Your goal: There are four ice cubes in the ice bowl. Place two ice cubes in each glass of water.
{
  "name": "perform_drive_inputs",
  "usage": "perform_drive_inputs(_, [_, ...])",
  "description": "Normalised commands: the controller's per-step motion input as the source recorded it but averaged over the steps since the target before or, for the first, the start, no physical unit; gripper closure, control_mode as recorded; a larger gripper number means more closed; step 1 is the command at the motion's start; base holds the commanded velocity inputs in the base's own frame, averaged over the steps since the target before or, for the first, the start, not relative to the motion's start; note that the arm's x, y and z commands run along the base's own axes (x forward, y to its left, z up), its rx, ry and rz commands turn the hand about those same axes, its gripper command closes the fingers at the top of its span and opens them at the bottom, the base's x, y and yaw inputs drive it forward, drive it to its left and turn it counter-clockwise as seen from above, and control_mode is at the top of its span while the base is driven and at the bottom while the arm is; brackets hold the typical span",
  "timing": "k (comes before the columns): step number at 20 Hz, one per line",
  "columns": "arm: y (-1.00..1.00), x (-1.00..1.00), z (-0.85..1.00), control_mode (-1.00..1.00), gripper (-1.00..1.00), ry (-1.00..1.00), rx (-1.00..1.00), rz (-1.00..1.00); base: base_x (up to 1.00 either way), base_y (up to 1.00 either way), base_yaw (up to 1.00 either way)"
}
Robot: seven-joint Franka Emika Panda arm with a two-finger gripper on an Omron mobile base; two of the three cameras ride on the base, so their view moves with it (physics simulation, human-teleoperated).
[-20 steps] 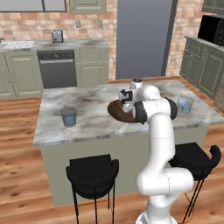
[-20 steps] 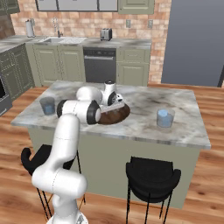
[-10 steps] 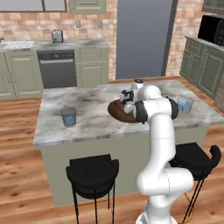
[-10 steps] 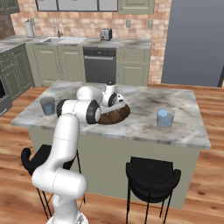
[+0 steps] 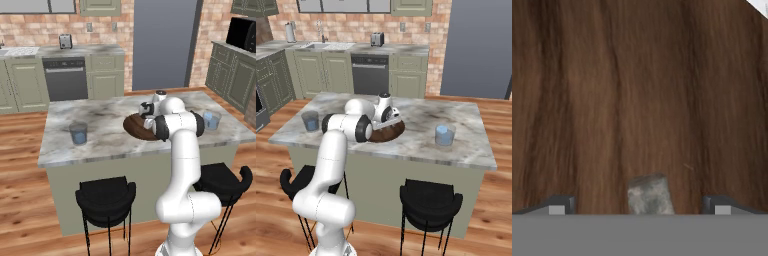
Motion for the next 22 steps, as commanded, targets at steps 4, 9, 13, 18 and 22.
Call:
perform_drive_inputs(4, [-0.01, 0.00, -0.07, -1.00, -1.00, -0.02, 0.00, 0.00, 0.00, 0.00, 0.00])
perform_drive_inputs(9, [-0.04, 0.03, -0.16, -1.00, -1.00, -0.01, -0.01, 0.00, 0.00, 0.00, 0.00])
perform_drive_inputs(13, [-0.09, 0.04, -0.27, -1.00, -1.00, 0.00, -0.01, 0.00, 0.00, 0.00, 0.00])
perform_drive_inputs(18, [-0.07, 0.10, -0.43, -1.00, -1.00, 0.00, -0.05, 0.00, 0.00, 0.00, 0.00])
perform_drive_inputs(22, [0.00, 0.06, -0.56, -1.00, -1.00, 0.00, -0.10, 0.00, 0.00, 0.00, 0.00])
